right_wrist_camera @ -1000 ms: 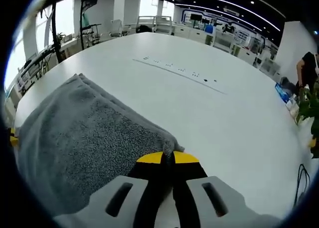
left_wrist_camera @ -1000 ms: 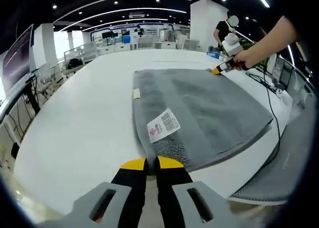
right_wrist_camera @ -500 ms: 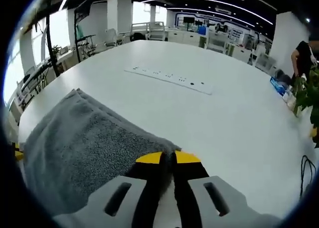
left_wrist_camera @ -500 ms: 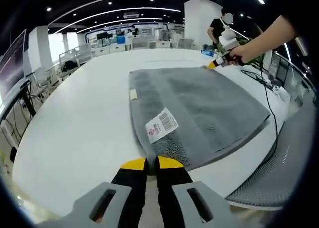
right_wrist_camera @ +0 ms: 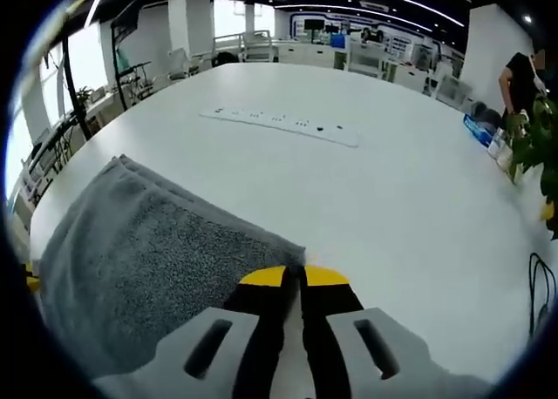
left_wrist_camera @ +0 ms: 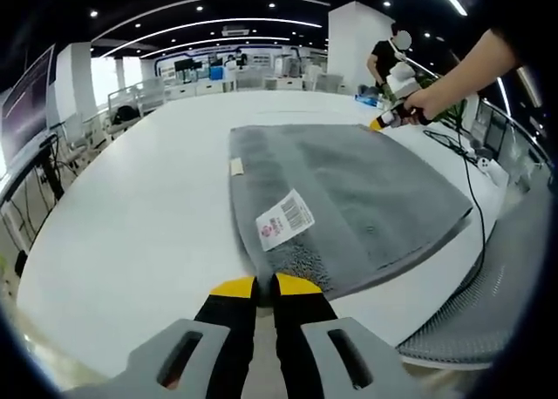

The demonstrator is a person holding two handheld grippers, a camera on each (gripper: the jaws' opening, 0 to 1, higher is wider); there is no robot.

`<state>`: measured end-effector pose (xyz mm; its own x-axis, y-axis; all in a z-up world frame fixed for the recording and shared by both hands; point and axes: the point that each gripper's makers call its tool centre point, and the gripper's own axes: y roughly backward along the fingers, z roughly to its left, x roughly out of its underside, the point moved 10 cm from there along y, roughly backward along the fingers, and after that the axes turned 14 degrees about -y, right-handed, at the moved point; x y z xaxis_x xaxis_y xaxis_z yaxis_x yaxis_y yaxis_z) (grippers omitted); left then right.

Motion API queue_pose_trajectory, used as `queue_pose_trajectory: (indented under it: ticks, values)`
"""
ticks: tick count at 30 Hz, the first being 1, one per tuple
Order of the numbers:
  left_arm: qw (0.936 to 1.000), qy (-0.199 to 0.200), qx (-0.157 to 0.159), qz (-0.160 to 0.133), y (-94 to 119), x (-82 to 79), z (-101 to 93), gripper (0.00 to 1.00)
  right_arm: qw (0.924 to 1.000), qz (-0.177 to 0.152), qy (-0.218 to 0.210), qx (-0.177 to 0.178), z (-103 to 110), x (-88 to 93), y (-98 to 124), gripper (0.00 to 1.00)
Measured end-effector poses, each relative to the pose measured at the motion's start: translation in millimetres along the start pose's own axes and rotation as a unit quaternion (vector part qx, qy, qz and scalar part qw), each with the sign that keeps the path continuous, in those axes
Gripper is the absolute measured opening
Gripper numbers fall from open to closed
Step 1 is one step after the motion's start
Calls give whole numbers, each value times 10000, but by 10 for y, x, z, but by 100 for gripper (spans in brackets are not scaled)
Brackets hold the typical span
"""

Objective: Fold the towel on the table until its edges align and the towel forms a compact rectangular stack.

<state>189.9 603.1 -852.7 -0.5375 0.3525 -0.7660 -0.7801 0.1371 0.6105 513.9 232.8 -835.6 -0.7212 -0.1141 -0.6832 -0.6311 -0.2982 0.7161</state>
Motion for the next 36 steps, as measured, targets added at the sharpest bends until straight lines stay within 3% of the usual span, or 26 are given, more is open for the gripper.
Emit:
queue_pose_trajectory:
  ticks: [12,22,23,25,26,29,32,36]
  values:
    - [10000,-5,29,16,7,-11,-2,7,9999,143,-29,39,-22,-62,-8,0]
    - [9997,-74,81,226,3,-68,2,8,9998,89,-148,-17,-37,-74,80,0]
    - [9997,-9,4,256,-1,-77,5,8,9997,93,-212,-62,-50,-87,64,0]
    - [9995,61,-21,312,-16,-115,5,12,9951,252,-862,-421,-27,-85,20,0]
    - [9995,43,-8,324,-21,-142,5,13,9944,216,-959,-395,-37,-97,13,0]
    - [9995,-73,-66,292,-13,-246,30,19,9975,165,-610,-321,-6,-111,58,1]
    - [9997,-3,-184,156,15,-341,84,19,9978,122,-556,-336,-47,-155,60,4]
    - [9997,96,-163,183,8,-382,132,24,9975,28,-595,-367,-116,-221,95,7]
